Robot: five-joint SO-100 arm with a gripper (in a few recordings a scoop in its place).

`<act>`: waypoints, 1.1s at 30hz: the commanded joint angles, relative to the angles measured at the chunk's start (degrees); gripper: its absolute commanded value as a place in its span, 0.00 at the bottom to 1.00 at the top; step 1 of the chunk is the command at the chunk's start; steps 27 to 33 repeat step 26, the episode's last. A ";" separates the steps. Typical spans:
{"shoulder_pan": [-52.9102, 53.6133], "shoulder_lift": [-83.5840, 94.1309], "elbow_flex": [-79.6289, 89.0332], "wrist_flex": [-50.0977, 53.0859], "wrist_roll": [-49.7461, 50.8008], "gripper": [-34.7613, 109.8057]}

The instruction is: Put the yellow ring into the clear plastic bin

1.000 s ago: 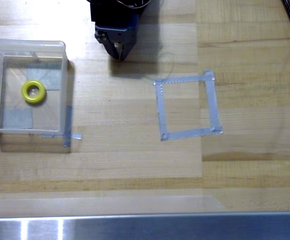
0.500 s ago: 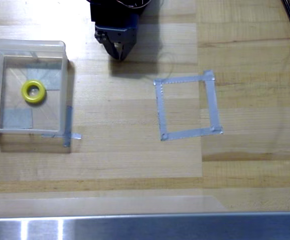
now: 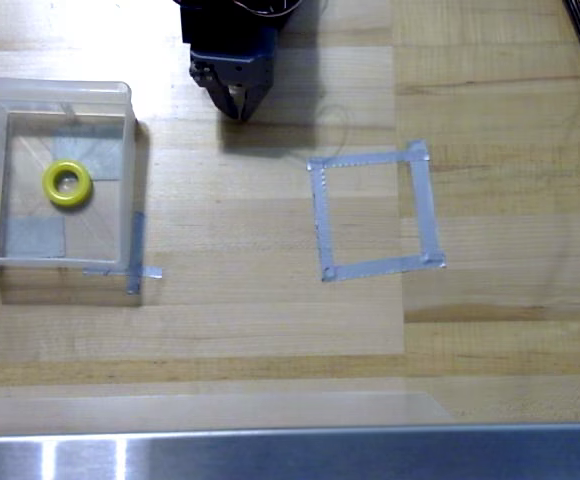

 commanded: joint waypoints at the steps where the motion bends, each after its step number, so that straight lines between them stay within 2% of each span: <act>1: 0.88 0.53 -0.62 2.55 0.62 0.25; 33: 0.35 0.53 -0.62 2.55 0.53 0.25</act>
